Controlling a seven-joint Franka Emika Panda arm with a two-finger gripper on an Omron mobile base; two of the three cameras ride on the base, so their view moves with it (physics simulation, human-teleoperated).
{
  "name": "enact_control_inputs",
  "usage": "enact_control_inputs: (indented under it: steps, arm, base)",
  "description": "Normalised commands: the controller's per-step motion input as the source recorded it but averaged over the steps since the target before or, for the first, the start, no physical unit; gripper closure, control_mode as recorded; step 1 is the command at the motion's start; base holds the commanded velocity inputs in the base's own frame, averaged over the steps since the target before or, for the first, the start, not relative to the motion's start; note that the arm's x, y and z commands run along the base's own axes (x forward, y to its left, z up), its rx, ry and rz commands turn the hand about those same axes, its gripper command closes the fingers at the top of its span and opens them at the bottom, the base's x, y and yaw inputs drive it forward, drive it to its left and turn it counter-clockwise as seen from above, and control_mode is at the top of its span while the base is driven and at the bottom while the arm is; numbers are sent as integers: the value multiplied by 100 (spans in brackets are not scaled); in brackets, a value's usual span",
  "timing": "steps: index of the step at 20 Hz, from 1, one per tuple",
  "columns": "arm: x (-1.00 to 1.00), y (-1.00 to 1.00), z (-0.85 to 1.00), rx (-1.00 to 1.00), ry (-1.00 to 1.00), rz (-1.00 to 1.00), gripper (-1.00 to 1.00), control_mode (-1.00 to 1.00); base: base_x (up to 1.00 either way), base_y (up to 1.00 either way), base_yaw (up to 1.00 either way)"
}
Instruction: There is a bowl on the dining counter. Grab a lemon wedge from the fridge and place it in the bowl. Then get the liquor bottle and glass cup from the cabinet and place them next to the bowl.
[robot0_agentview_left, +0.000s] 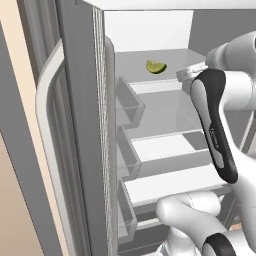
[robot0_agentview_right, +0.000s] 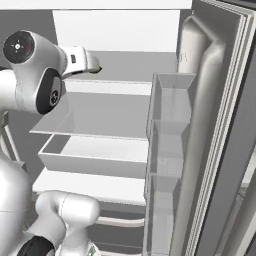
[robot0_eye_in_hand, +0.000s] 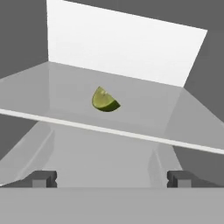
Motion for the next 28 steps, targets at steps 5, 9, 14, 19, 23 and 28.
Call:
enact_control_inputs:
  steps: [5,9,14,19,23,28]
  arm:
    - [5,4,-1,0,-19,4,-100,-100]
    - [10,0,-7,0,-27,13,-100,-100]
    - [0,0,-8,2,-24,12,-100,-100]
    - [16,0,-1,4,-9,9,-100,-100]
    - [29,0,0,3,0,3,-100,-100]
    - [5,-1,0,1,0,0,-100,-100]
  base:
    - [0,0,0]
    - [0,0,0]
    - [0,0,0]
    - [0,0,0]
    - [0,0,0]
    - [0,0,0]
